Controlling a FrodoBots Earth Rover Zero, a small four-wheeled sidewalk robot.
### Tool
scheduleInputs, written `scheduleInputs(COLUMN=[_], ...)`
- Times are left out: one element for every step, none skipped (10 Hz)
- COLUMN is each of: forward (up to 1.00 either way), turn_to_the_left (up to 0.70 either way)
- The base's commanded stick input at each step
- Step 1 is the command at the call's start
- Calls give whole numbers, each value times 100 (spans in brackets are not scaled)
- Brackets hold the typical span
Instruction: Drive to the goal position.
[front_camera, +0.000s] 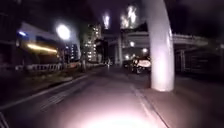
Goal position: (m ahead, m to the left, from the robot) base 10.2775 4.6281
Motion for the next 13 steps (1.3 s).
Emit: scheduleInputs(forward=[45, 45, 45, 45, 45, 45, 45, 45, 45, 45, 45, 45, 45], turn_to_the_left=[0, 0, 0, 0, 0, 0, 0, 0, 0, 0, 0, 0, 0])
